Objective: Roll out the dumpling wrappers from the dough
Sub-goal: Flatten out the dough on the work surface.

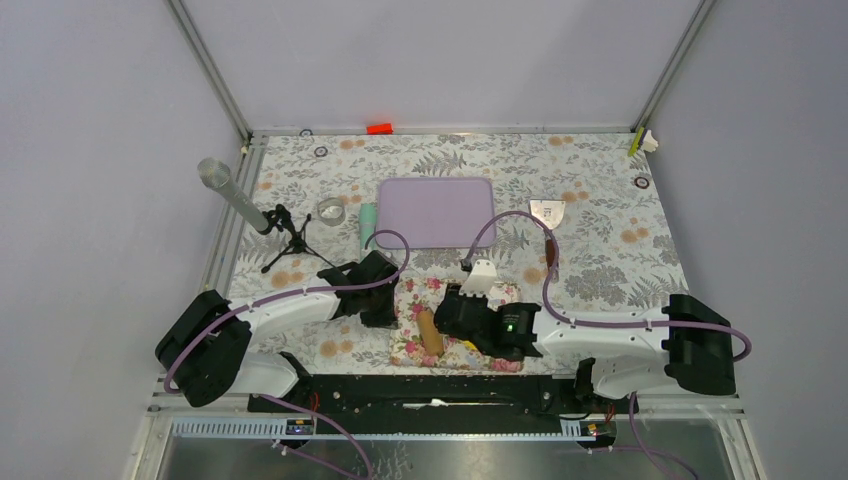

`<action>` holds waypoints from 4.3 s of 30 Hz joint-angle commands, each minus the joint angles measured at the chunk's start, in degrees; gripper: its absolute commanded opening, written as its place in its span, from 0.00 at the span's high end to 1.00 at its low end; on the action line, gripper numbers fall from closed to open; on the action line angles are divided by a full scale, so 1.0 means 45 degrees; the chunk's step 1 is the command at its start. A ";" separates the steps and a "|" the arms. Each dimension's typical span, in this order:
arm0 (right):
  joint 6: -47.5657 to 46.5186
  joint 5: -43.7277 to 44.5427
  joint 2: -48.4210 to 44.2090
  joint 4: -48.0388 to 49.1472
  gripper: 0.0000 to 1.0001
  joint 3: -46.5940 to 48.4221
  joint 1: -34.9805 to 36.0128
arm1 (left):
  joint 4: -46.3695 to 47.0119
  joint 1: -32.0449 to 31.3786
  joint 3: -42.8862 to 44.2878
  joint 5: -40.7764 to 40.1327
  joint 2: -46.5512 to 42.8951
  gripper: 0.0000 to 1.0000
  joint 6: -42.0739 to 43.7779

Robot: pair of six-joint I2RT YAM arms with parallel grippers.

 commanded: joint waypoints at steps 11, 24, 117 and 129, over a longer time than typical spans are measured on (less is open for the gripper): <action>-0.0206 0.0169 -0.3439 -0.5921 1.00 0.0689 -0.0074 | 0.0164 -0.0022 0.0173 -0.0174 -0.0025 1.00 0.0027; 0.1559 0.1929 -0.4386 -0.4694 1.00 -0.0989 -0.0075 | 0.0121 -0.0039 0.0347 0.0020 0.0096 1.00 0.0162; -0.0414 -0.3640 -0.8587 0.7867 1.00 -0.3293 -0.5652 | 0.6899 0.0859 0.0226 0.5978 -0.5520 0.01 -0.3305; 0.2083 -0.4459 -0.8258 1.0194 1.00 -0.4617 -0.5651 | 1.1168 0.1288 -0.0555 0.7258 -0.4108 0.01 -0.5383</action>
